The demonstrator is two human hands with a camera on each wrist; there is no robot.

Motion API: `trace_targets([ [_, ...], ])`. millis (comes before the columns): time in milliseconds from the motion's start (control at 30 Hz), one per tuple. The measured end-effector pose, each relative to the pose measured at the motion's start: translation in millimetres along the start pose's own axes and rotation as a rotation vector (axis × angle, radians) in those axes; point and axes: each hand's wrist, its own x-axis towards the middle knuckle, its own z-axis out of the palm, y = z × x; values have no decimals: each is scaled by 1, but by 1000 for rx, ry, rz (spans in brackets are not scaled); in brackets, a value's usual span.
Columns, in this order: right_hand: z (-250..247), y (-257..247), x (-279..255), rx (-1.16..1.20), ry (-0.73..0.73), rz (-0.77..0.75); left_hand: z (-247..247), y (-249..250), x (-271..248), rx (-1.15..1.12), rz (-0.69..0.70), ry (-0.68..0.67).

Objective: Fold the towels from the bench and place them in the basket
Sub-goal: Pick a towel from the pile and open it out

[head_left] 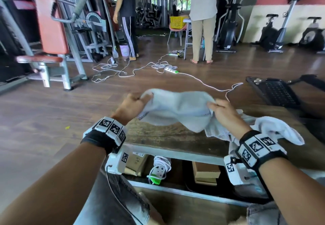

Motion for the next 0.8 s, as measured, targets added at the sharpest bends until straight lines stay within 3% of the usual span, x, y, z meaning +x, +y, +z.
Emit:
trace_targets([
  [67,-2,19,-3,-161,-204,105,7,-9,-13,101,-77,-296],
  [133,-1,38,-7,-301,-263,115,16,-21,-18,229,-113,-443],
  [300,3,84,-14,-296,-295,221,53,-42,-9,313,-154,-431],
  [467,16,129,-1,-390,-189,76,103,-64,6,330,-66,-396],
  [567,31,139,4,-362,-211,28,132,-70,11,298,-58,-431],
  [733,63,146,17,-356,-256,-80,169,-76,12,390,110,-478],
  [800,67,146,23,-314,-262,-82,168,-69,23,346,57,-470],
])
